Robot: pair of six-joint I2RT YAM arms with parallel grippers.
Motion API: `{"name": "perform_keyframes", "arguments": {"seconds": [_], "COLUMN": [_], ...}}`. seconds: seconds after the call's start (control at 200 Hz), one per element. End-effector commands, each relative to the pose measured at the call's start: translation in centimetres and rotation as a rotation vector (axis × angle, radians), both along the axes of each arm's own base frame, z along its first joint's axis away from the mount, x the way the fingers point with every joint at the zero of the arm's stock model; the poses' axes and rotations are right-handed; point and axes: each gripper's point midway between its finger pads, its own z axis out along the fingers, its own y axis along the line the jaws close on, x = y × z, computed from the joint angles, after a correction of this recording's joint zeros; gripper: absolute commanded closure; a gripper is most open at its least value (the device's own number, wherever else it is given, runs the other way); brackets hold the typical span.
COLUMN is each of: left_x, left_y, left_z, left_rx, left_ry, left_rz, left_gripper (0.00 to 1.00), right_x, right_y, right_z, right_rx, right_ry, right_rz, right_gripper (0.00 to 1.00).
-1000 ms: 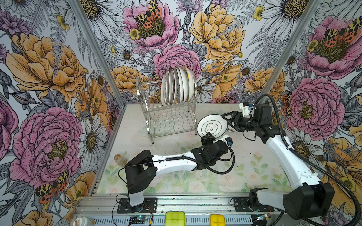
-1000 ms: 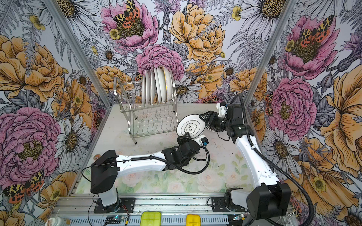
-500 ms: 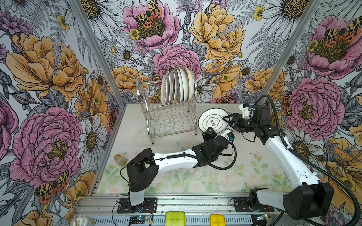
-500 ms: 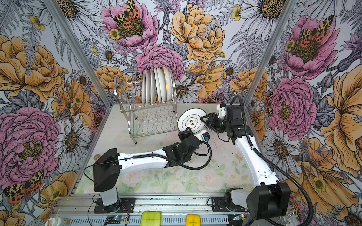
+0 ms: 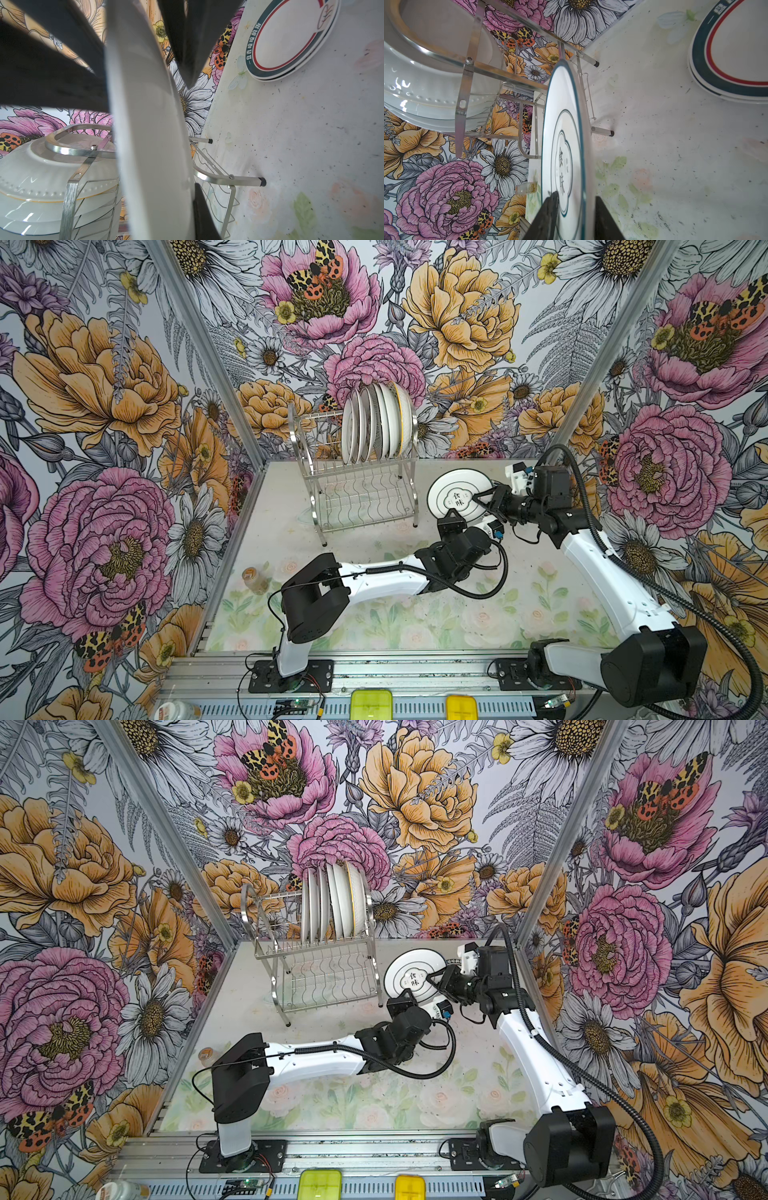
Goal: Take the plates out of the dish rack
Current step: 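Carry the plate toward the right gripper while the right gripper grasps its rim, then open the left gripper and return it to the rack while the right carries the plate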
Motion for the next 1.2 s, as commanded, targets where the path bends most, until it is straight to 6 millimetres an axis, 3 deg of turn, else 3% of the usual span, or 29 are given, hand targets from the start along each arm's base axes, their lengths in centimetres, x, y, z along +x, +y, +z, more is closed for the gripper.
{"name": "perform_keyframes", "arguments": {"seconds": [0.0,0.19,0.335,0.48,0.826,1.006,1.016,1.036,1.191], "left_x": [0.5,0.2,0.3,0.4,0.2,-0.3,-0.4,-0.6,-0.4], "left_y": [-0.2,-0.3,-0.3,-0.3,0.4,1.1,1.6,1.9,3.9], "left_z": [2.4,2.5,2.6,2.8,3.5,3.8,5.1,5.6,6.5], "left_rx": [-0.074,-0.083,-0.083,-0.092,-0.145,-0.196,-0.225,-0.241,-0.3], "left_ry": [-0.045,-0.056,-0.074,-0.087,-0.028,0.04,0.034,0.039,0.107], "left_rz": [0.023,0.026,0.035,0.041,0.041,0.021,0.019,0.018,0.033], "left_gripper": [1.0,1.0,1.0,0.98,0.51,0.43,0.42,0.41,0.36], "right_x": [0.4,0.6,0.7,0.7,1.5,2.8,2.9,3.1,4.5], "right_y": [-0.1,-0.3,-0.4,-0.6,-2.0,-3.7,-3.8,-4.0,-6.4], "right_z": [-0.4,-0.3,-0.1,0.1,0.7,2.1,2.1,2.3,3.2], "right_rx": [-0.022,-0.03,-0.032,-0.035,-0.084,-0.118,-0.119,-0.121,-0.122], "right_ry": [-0.01,-0.02,-0.026,-0.033,-0.063,-0.106,-0.105,-0.108,-0.117], "right_rz": [-0.01,-0.018,-0.029,-0.04,-0.113,-0.178,-0.181,-0.189,-0.253], "right_gripper": [0.71,0.81,1.0,1.0,1.0,1.0,1.0,1.0,1.0]}}
